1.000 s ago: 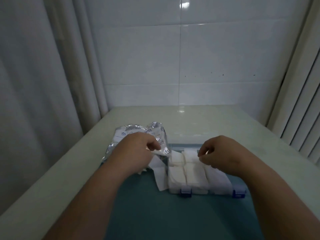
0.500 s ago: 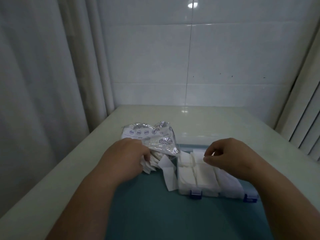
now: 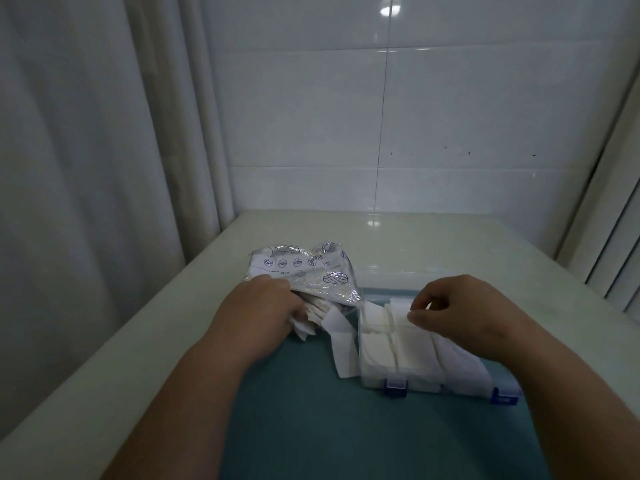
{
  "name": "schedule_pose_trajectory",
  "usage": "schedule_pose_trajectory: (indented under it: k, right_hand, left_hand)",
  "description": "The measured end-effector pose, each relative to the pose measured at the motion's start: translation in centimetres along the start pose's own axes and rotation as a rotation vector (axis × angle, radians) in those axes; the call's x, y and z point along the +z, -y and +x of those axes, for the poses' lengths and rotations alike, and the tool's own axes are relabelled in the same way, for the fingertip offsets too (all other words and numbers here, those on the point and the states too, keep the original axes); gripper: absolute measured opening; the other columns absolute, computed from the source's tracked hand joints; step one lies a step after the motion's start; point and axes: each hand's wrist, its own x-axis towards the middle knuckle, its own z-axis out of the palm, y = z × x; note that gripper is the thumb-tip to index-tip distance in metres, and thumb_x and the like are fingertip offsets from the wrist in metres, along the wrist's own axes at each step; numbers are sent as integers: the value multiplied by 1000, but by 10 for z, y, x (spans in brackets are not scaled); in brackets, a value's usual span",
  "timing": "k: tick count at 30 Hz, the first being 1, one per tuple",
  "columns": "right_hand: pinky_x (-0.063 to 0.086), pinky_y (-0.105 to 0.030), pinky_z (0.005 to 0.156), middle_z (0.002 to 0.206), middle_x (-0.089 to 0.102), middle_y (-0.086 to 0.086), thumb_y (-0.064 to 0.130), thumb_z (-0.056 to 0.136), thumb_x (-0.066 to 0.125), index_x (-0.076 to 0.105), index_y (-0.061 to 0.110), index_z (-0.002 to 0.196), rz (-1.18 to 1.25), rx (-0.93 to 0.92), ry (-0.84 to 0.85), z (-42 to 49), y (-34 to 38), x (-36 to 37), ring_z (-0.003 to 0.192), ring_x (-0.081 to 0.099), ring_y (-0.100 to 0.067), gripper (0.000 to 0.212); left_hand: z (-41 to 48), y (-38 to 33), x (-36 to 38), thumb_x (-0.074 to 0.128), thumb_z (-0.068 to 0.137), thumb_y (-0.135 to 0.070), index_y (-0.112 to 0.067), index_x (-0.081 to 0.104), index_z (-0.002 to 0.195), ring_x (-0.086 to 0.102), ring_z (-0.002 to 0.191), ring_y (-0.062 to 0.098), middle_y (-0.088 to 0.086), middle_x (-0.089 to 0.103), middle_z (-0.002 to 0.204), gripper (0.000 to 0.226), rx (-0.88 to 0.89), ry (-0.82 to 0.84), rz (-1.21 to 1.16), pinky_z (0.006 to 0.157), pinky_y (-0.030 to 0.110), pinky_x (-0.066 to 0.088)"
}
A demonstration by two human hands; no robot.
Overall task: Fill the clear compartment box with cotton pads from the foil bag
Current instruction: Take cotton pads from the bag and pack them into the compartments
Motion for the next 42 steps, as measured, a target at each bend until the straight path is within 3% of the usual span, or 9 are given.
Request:
schedule_pose_trajectory:
  k: [7, 11, 15, 19, 22, 28, 32, 37, 42]
  right_hand:
    - [43, -18, 65, 89, 62, 11, 33, 89, 64, 65, 32, 90, 14, 20, -22, 2, -4, 0, 77, 55, -3, 2]
    - [48, -22, 72, 89, 63, 10, 31, 90, 63, 65, 31, 90, 35, 28, -34, 5, -9, -1, 78, 58, -5, 2]
    - [52, -24, 72, 86, 65, 10, 29, 90, 63, 67, 32, 87, 66, 25, -80, 7, -13, -1, 77, 61, -8, 5]
    - [49, -21, 65, 84, 66, 10, 26, 90, 63, 64, 34, 80, 111, 20, -115, 8, -15, -2, 76, 62, -8, 14]
    - [49, -21, 66, 85, 67, 10, 26, 90, 63, 65, 33, 82, 139, 5, -132, 7, -13, -3, 77, 62, -8, 11]
    - [55, -27, 70, 81, 69, 7, 24, 89, 66, 68, 28, 82, 212, -4, -125, 5, -9, -2, 75, 63, -9, 8]
    - [57, -25, 68, 77, 72, 4, 22, 88, 67, 72, 22, 83, 372, -3, -87, 1, -4, -2, 72, 67, -11, 7]
    - [61, -36, 77, 88, 75, -3, 26, 87, 70, 63, 15, 97, 645, 24, 83, -4, 5, -1, 81, 72, -19, 17]
    - [62, -37, 71, 86, 73, -15, 10, 81, 76, 57, 6, 89, 706, 43, 93, -11, 7, -8, 72, 71, -23, 21]
  left_hand:
    - [2, 2, -4, 78, 66, -24, -35, 76, 84, 55, 78, 25, -10, 62, 83, 22, 143, -98, -78, 64, 33, 42]
    - [0, 5, -6, 68, 65, -26, -35, 72, 83, 52, 82, 16, -16, 63, 85, 21, 174, -88, -150, 75, 32, 42]
    - [-3, 5, -14, 60, 67, -31, -31, 69, 89, 48, 88, 8, -23, 58, 83, 23, 123, -60, -375, 80, 26, 37]
    - [-6, -4, -24, 58, 68, -32, -39, 59, 79, 50, 87, -3, -22, 59, 77, 13, 20, -102, -603, 68, 8, 33]
    - [-5, -13, -24, 67, 75, -28, -44, 57, 77, 52, 74, -4, -31, 58, 82, 19, -71, -206, -729, 63, 6, 35]
    - [1, -32, -16, 73, 82, -13, -42, 64, 81, 60, 71, -5, -24, 66, 77, 30, -160, -197, -890, 68, 9, 43]
    - [7, -43, -15, 71, 84, -4, -29, 71, 91, 66, 72, 16, 1, 67, 82, 26, -238, -122, -1125, 70, 26, 58]
    - [17, -62, -21, 68, 86, 0, -16, 62, 105, 67, 64, 16, 8, 63, 77, 25, -326, -43, -1390, 60, 26, 55]
    - [29, -87, -21, 70, 85, -3, -11, 51, 95, 65, 64, 22, 11, 63, 75, 22, -364, -16, -1443, 61, 34, 56]
